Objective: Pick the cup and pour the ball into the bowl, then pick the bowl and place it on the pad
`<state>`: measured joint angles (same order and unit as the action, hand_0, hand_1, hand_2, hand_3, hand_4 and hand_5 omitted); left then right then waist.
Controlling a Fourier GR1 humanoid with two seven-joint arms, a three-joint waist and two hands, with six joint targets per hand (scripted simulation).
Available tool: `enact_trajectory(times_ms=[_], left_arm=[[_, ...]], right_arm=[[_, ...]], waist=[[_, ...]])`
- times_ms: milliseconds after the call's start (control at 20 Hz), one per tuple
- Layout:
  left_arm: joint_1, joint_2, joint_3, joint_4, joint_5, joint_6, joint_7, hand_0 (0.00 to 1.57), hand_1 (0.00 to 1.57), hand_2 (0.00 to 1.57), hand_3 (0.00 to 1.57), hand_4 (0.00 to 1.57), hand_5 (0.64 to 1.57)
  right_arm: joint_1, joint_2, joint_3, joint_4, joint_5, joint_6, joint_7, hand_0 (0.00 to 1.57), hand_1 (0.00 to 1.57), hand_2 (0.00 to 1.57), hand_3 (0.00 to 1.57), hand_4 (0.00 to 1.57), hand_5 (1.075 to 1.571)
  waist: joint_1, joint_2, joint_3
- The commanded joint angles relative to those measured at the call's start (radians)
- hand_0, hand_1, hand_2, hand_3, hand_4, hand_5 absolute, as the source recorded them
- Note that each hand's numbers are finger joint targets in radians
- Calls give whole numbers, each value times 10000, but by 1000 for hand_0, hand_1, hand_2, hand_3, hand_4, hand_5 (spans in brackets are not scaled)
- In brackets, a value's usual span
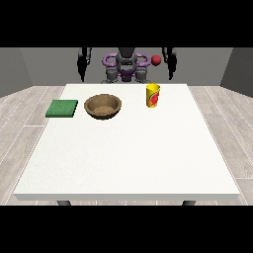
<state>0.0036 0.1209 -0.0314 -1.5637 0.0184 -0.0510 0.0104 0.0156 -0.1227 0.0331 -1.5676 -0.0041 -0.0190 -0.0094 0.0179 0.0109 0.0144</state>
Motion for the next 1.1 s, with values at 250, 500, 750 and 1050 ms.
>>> enact_trajectory(times_ms=[250,500,750,1050], left_arm=[[-131,489,214,-1103,161,-74,974,0,0,0,0,0,1557],[-737,500,1794,-1777,2035,-120,1535,0,0,0,0,0,1554],[-714,808,2624,-1444,2465,-447,934,0,0,0,0,0,1547],[-1818,745,2703,-63,1864,-413,-823,0,0,0,0,0,1528]], right_arm=[[-117,-435,-201,-1087,-127,13,1020,0,0,0,0,0,1569],[-228,-1807,-2320,-1274,-2748,1815,1424,0,0,0,0,0,1570],[427,-1344,-2475,-1395,-2993,2273,548,0,0,0,0,0,1569],[-761,-922,-2039,-1019,-2172,1796,54,0,0,0,0,0,1570]], waist=[[-3,-2833,-139],[-251,-1821,-145],[-572,-1142,-145],[-611,339,-147]])
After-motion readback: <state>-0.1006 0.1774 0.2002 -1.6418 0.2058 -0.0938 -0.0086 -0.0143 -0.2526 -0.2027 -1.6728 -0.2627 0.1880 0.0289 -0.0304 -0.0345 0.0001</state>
